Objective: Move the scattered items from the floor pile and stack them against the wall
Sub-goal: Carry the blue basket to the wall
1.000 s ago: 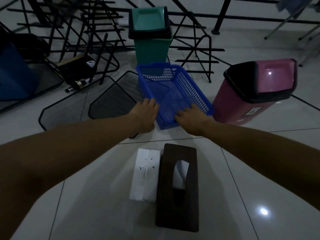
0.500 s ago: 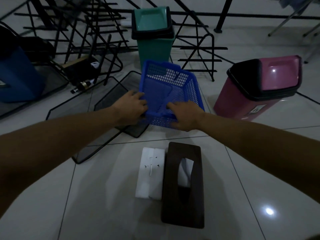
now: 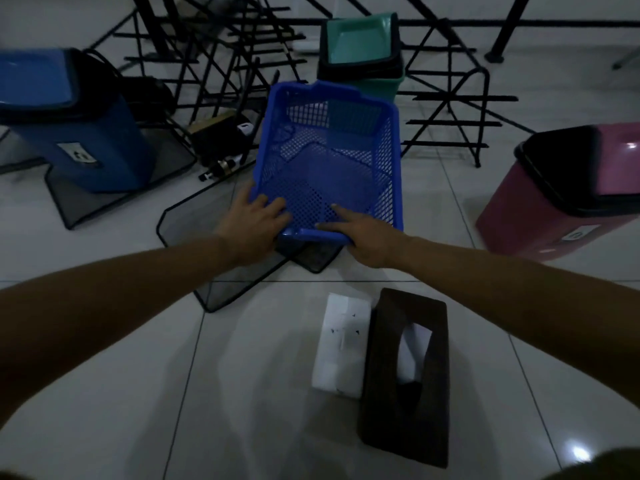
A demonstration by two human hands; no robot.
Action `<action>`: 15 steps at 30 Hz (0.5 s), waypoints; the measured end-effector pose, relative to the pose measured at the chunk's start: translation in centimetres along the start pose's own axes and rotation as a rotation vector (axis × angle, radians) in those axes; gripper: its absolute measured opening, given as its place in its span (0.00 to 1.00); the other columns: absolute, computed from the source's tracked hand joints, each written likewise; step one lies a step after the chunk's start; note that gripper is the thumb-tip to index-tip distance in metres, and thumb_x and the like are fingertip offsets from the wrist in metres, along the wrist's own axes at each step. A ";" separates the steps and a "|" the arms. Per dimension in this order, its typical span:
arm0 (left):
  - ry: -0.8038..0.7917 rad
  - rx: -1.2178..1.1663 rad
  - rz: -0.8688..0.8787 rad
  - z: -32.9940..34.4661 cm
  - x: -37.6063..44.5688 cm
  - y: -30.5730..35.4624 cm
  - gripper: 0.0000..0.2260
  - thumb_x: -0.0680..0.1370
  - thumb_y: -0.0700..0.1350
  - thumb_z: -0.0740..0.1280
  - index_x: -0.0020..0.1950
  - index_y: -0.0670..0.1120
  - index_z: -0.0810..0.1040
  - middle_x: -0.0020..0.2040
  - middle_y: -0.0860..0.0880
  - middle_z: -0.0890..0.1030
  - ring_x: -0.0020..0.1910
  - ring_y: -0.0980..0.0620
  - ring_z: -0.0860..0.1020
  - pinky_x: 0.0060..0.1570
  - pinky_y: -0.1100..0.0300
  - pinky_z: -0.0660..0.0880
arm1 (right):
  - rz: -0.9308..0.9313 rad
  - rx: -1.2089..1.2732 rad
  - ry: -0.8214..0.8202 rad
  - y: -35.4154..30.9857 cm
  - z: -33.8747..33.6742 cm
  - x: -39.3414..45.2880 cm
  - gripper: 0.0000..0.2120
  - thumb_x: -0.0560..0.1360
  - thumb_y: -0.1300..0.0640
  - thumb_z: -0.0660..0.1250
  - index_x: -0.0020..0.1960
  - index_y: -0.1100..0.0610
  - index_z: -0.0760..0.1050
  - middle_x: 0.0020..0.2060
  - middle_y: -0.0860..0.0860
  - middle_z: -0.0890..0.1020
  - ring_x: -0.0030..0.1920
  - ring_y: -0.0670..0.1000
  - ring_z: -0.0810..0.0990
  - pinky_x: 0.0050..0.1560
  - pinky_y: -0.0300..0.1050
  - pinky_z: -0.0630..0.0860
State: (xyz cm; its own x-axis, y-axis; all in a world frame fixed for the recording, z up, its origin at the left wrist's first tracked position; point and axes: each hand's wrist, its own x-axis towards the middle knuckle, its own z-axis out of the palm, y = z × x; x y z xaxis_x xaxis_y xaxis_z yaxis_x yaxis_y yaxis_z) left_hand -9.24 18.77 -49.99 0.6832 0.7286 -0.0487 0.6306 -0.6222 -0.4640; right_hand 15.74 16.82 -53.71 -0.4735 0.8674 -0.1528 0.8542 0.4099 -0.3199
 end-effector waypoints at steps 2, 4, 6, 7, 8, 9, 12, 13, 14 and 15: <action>-0.150 -0.129 -0.124 -0.2 0.5 0.9 0.26 0.76 0.53 0.65 0.71 0.48 0.62 0.68 0.44 0.65 0.60 0.41 0.73 0.67 0.42 0.60 | -0.067 0.041 0.100 -1.2 1.2 0.7 0.27 0.78 0.68 0.61 0.75 0.52 0.66 0.78 0.60 0.53 0.75 0.62 0.60 0.74 0.54 0.61; -0.233 -0.281 -0.141 -0.4 1.2 1.4 0.31 0.77 0.52 0.65 0.74 0.48 0.55 0.73 0.44 0.59 0.63 0.40 0.72 0.63 0.45 0.67 | -0.067 0.047 0.110 -1.9 2.5 1.1 0.26 0.79 0.67 0.60 0.74 0.50 0.66 0.79 0.58 0.49 0.76 0.63 0.56 0.73 0.59 0.60; -0.281 -0.367 -0.123 0.1 1.4 1.6 0.35 0.78 0.52 0.65 0.77 0.51 0.47 0.76 0.43 0.52 0.66 0.39 0.69 0.62 0.44 0.70 | -0.003 0.020 0.051 -2.5 2.6 0.8 0.30 0.79 0.66 0.59 0.76 0.43 0.61 0.79 0.53 0.40 0.78 0.62 0.47 0.72 0.68 0.56; -0.321 -0.424 -0.123 0.3 1.3 1.7 0.38 0.78 0.51 0.65 0.78 0.54 0.42 0.78 0.44 0.47 0.68 0.38 0.67 0.62 0.43 0.70 | 0.038 -0.014 0.010 -2.8 2.3 0.5 0.33 0.79 0.67 0.58 0.76 0.40 0.59 0.78 0.50 0.35 0.78 0.62 0.42 0.72 0.71 0.54; -0.364 -0.495 -0.126 0.4 1.0 1.9 0.41 0.79 0.48 0.65 0.77 0.58 0.36 0.78 0.45 0.43 0.69 0.37 0.66 0.62 0.42 0.71 | 0.073 -0.050 -0.022 -3.2 1.8 0.1 0.35 0.78 0.68 0.58 0.76 0.38 0.56 0.77 0.49 0.32 0.78 0.61 0.38 0.71 0.72 0.52; -0.392 -0.563 -0.136 0.2 0.7 2.3 0.43 0.79 0.44 0.65 0.74 0.63 0.31 0.78 0.47 0.39 0.70 0.37 0.65 0.62 0.42 0.70 | 0.101 -0.069 -0.027 -3.6 1.1 -0.4 0.37 0.78 0.68 0.58 0.77 0.37 0.54 0.75 0.48 0.29 0.77 0.61 0.36 0.71 0.73 0.52; -0.368 -0.603 -0.160 -2.4 -0.3 1.7 0.45 0.80 0.39 0.62 0.67 0.67 0.26 0.77 0.50 0.32 0.75 0.39 0.57 0.70 0.41 0.63 | 0.154 -0.009 -0.041 -5.9 -1.8 -1.9 0.38 0.79 0.68 0.58 0.78 0.38 0.48 0.71 0.48 0.24 0.77 0.63 0.36 0.70 0.71 0.57; -0.378 -0.573 -0.154 -3.8 -1.1 1.1 0.45 0.80 0.39 0.62 0.67 0.65 0.26 0.76 0.50 0.30 0.76 0.39 0.52 0.72 0.41 0.59 | 0.168 0.038 -0.051 -7.0 -2.6 -2.6 0.39 0.78 0.69 0.58 0.78 0.38 0.47 0.71 0.48 0.24 0.77 0.63 0.37 0.69 0.70 0.60; -0.408 -0.552 -0.147 -5.3 -2.1 0.5 0.44 0.80 0.38 0.62 0.69 0.64 0.26 0.75 0.50 0.28 0.77 0.40 0.47 0.73 0.41 0.55 | 0.182 0.088 -0.046 -8.5 -3.4 -3.4 0.41 0.78 0.70 0.59 0.78 0.38 0.45 0.73 0.49 0.25 0.77 0.64 0.38 0.68 0.69 0.64; -0.427 -0.544 -0.148 -7.1 -3.2 -0.1 0.44 0.80 0.38 0.62 0.71 0.63 0.28 0.75 0.50 0.27 0.77 0.39 0.43 0.74 0.41 0.52 | 0.197 0.136 -0.015 -10.0 -4.3 -4.3 0.43 0.76 0.71 0.60 0.78 0.39 0.43 0.74 0.50 0.28 0.77 0.65 0.40 0.65 0.68 0.68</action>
State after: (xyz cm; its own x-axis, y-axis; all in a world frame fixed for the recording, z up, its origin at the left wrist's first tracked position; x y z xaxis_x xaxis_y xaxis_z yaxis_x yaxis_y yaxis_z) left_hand -8.91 14.46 -43.54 0.4421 0.7957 -0.4141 0.8764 -0.4815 0.0102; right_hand 10.17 10.19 -45.82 -0.3043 0.9222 -0.2386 0.8942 0.1902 -0.4051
